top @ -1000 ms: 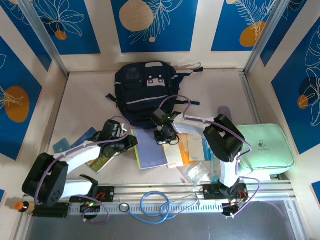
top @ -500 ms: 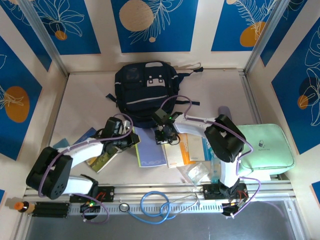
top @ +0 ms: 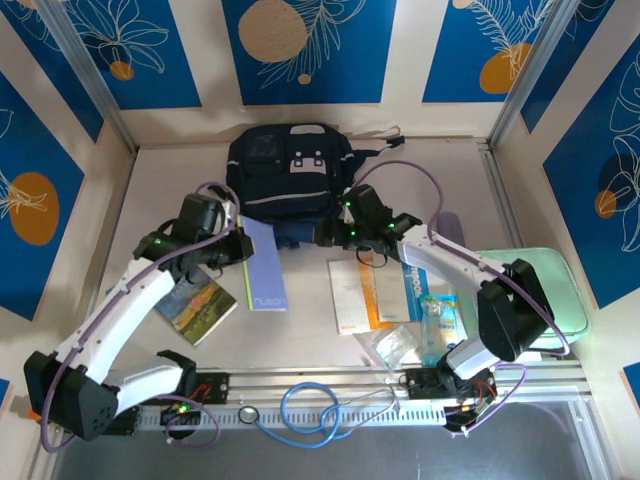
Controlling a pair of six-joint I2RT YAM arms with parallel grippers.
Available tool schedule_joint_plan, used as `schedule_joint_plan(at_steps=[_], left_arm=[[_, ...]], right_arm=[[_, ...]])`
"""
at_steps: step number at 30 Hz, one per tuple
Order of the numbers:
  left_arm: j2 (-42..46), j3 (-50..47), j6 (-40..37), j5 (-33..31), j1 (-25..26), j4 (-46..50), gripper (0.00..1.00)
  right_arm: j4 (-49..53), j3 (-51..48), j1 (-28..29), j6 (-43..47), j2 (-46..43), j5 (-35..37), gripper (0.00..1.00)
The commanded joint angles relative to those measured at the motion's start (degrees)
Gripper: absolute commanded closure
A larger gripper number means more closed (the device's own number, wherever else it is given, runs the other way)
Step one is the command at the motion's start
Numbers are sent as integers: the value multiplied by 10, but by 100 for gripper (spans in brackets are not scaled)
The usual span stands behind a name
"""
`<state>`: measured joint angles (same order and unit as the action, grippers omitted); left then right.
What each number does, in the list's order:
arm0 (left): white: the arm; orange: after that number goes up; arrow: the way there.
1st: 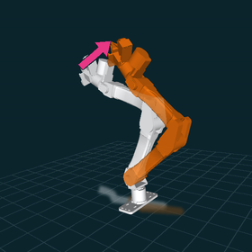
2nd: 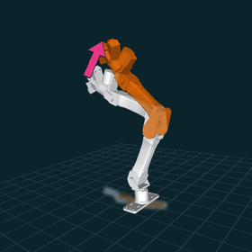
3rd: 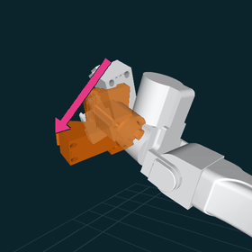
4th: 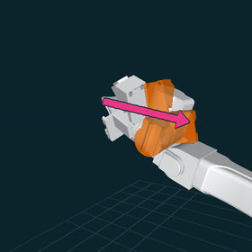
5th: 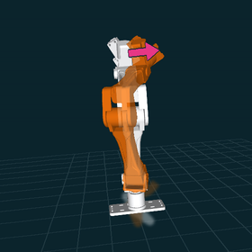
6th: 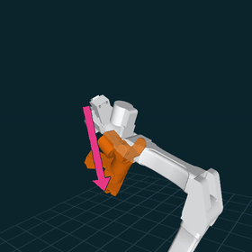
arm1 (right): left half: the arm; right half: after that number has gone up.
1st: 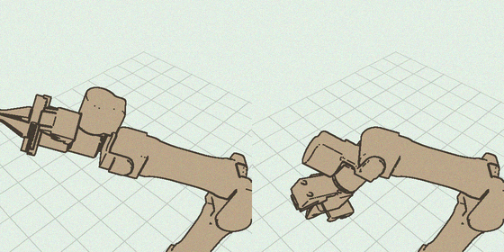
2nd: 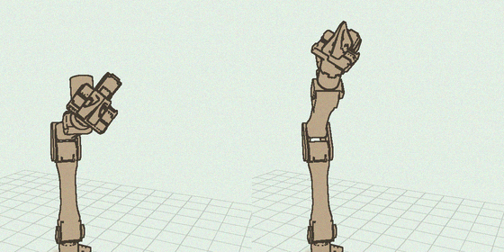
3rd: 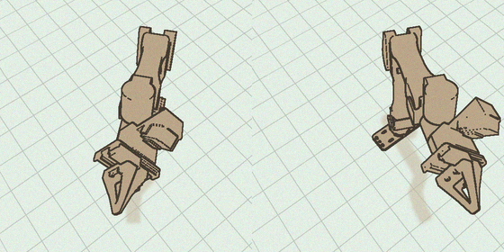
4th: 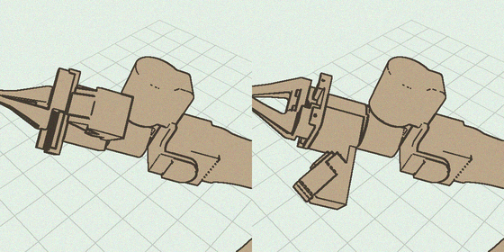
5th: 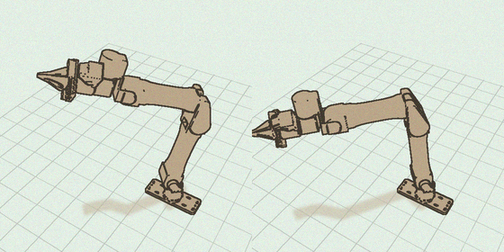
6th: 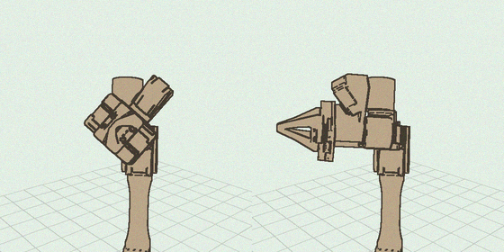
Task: Pack the student bag
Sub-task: Pick up the book from the bottom-center of the table, then pass the book.
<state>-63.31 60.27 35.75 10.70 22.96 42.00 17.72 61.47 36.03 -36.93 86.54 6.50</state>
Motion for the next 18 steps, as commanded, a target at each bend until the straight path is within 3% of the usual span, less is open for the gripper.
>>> schedule_joint_plan(at_steps=[1, 7, 11, 18], left_arm=[[20, 74, -42, -58, -13, 30, 100], [-19, 104, 50, -32, -13, -143, 100], [-40, 62, 151, -48, -13, -309, 100], [-112, 61, 253, -56, -13, -460, 100]], right_arm=[[-71, -29, -25, -30, -20, -40, 29], [-198, -51, -99, -151, -1, -231, 31], [-266, -53, -106, -209, 1, -272, 26], [-364, -55, -111, -330, 15, -318, 16]])
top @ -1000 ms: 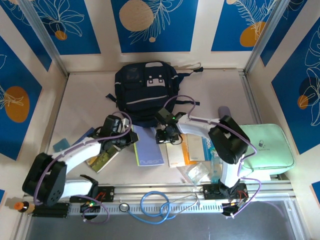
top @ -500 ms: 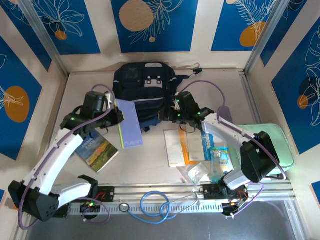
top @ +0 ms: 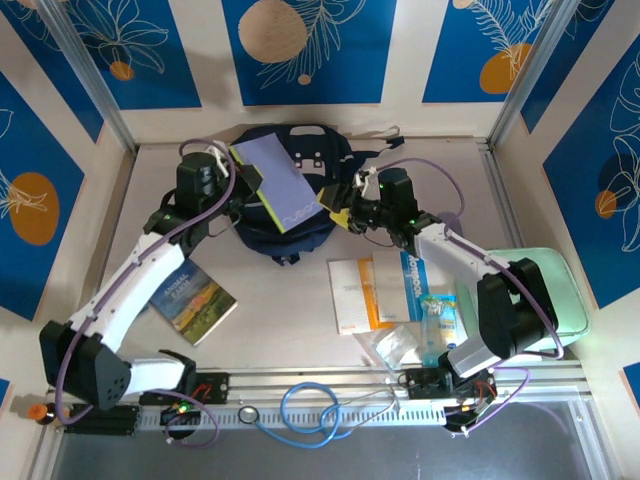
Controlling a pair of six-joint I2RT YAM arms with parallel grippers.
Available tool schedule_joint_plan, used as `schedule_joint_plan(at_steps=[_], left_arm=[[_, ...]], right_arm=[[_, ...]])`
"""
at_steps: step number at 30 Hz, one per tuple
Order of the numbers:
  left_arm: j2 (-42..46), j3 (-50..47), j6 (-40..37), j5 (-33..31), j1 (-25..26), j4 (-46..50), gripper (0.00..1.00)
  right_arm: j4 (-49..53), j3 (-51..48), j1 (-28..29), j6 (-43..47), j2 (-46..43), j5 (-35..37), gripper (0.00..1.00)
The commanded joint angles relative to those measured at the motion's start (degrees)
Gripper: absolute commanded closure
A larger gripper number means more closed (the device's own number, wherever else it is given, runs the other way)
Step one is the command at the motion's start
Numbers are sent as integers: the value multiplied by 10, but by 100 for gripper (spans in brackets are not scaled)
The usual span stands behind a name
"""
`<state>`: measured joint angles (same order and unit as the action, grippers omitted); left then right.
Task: Pack the student bag
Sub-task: Pass the book.
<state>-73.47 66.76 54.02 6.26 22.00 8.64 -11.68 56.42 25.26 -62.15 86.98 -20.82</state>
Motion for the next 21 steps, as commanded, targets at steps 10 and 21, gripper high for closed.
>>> schedule_joint_plan(at_steps=[10, 21], left_arm=[[-78, -17, 209, -12, 0, -253, 100], [-78, -36, 237, -19, 1, -261, 100]], right_arm=[[-305, 7, 6, -255, 84, -62, 13], [-366, 20, 8, -293, 106, -19, 43]])
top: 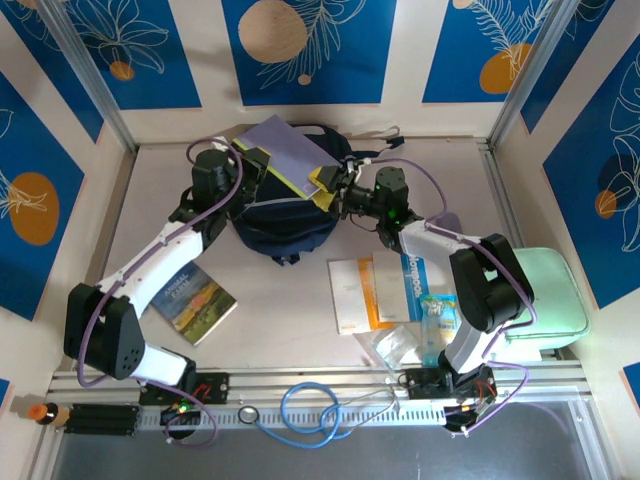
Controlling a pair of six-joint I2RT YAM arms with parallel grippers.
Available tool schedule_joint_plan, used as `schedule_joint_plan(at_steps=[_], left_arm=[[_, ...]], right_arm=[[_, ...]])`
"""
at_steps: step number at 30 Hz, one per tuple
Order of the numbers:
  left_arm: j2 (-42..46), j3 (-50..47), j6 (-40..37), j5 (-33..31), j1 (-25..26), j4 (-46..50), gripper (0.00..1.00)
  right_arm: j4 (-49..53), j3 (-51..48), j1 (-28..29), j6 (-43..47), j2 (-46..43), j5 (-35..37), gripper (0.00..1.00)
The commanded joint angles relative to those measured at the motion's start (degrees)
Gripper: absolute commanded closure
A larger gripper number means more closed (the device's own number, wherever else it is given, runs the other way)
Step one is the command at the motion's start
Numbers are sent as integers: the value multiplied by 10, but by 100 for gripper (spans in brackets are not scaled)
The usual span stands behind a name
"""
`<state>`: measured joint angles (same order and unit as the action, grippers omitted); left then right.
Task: Pack the student bag
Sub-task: Pass the book, then rotate the student bag at the top-center of the table.
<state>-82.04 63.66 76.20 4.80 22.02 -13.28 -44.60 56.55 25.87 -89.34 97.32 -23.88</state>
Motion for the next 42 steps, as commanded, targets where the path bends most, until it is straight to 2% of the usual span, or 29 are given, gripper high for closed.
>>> schedule_joint_plan(at_steps=[1, 4, 7, 8, 10, 11, 13, 14, 16, 17, 20, 24, 28, 31, 35, 42], left_arm=[[7, -7, 14, -4, 1, -42, 100], [10, -17, 15, -5, 1, -43, 100], [14, -23, 5, -2, 0, -30, 100], [18, -25, -6, -4, 0, -17, 96], [27, -19, -38, -15, -1, 43, 80], [33, -16, -65, -24, 0, 77, 67], [41, -16, -123, -49, 0, 134, 43], [40, -17, -164, -52, -1, 153, 35], [24, -8, -237, -43, -3, 200, 25], [14, -4, -257, -30, -3, 212, 22], [-26, -1, -323, 21, -2, 208, 20], [-87, 29, -383, 35, 0, 239, 18], [-140, 52, -418, 58, 7, 255, 16], [-167, 60, -439, 52, 20, 285, 13], [-178, 35, -432, 61, 34, 288, 13], [-205, -4, -387, 115, 72, 248, 14]], right_arm=[[-41, 20, 2, -24, 5, 10, 46], [-50, 20, 1, -24, 7, 8, 62], [-39, 13, -3, -11, 1, 16, 84], [-31, 11, -5, -2, -3, 17, 89], [-11, 6, -11, 18, -11, 18, 97], [3, 2, -16, 32, -18, 19, 99], [36, -9, -24, 66, -39, 28, 100], [65, -13, -28, 91, -54, 36, 100], [137, -18, -36, 147, -87, 58, 100], [168, -17, -40, 174, -101, 66, 100], [261, -11, -55, 253, -139, 90, 100], [371, 3, -91, 346, -169, 110, 100], [410, -2, -122, 387, -190, 102, 100], [427, -10, -135, 396, -202, 104, 100], [436, -19, -145, 397, -207, 106, 100], [439, -28, -167, 394, -208, 118, 100]])
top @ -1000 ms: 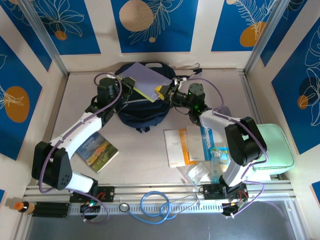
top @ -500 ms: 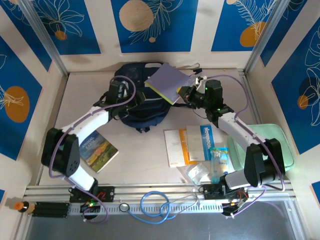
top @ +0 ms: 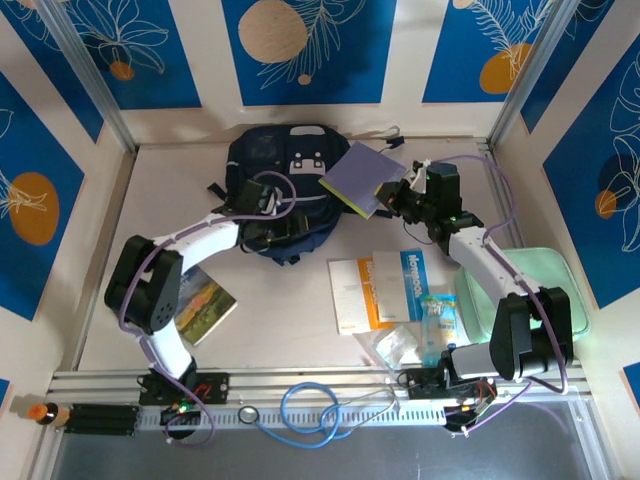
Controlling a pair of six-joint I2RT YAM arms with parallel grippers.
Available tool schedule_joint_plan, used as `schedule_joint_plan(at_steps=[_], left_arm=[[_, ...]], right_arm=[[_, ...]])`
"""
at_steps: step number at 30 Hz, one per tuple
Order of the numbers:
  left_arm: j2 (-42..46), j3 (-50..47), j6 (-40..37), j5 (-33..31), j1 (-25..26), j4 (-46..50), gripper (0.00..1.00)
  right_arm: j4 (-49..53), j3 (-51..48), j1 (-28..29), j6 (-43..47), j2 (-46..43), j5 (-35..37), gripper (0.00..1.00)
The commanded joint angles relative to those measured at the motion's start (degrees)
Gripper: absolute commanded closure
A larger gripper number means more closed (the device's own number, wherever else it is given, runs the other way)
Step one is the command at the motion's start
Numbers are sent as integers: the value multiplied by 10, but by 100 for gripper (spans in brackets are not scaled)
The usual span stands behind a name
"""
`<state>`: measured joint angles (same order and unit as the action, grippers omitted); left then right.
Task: Pack the student bag
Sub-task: Rotate the student bag at the top-center of the table, then open the student bag at the top-center of the table.
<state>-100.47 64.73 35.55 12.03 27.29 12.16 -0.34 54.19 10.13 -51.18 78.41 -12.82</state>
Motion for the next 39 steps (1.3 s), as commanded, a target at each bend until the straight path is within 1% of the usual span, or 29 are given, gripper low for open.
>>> schedule_joint_plan(at_steps=[1, 5, 7, 8, 12, 14, 17, 19, 21, 22, 25, 27, 29, 30, 31, 34, 39], left_arm=[[-23, -17, 25, 49, 29, -15, 14], [-30, -10, 34, 67, 68, -36, 14], [-36, 15, 9, 71, 84, -17, 13], [-40, 36, -19, 67, 89, 16, 12], [-50, 127, -169, 7, 90, 167, 9], [-50, 164, -230, -10, 90, 220, 7], [-59, 214, -299, -45, 89, 271, 6], [-75, 243, -346, -99, 89, 294, 7], [-103, 276, -377, -178, 88, 318, 11], [-116, 294, -391, -190, 88, 329, 13], [-149, 336, -426, -189, 88, 345, 19], [-168, 358, -449, -179, 88, 351, 26], [-189, 385, -462, -180, 88, 360, 38], [-206, 405, -474, -177, 88, 377, 42], [-219, 425, -481, -181, 88, 392, 42], [-251, 458, -496, -221, 88, 417, 46], [-269, 471, -500, -277, 88, 406, 49]], right_arm=[[-1, -5, -13, 13, -20, 8, 100], [11, -5, -27, 18, -26, 10, 100], [18, -6, -33, 18, -29, 11, 100], [20, -8, -36, 17, -32, 12, 100], [26, -17, -46, 18, -47, 15, 100], [31, -21, -50, 20, -54, 17, 100], [33, -29, -54, 17, -60, 23, 100], [38, -31, -55, 14, -60, 24, 100], [41, -30, -56, 11, -57, 22, 100], [43, -29, -57, 11, -56, 20, 100], [49, -27, -57, 11, -59, 18, 100], [51, -29, -58, 13, -63, 19, 100], [49, -32, -58, 13, -68, 18, 100], [48, -34, -59, 13, -69, 18, 100], [47, -35, -59, 12, -69, 18, 100], [48, -33, -59, 11, -66, 17, 100], [47, -35, -60, 7, -65, 16, 100]])
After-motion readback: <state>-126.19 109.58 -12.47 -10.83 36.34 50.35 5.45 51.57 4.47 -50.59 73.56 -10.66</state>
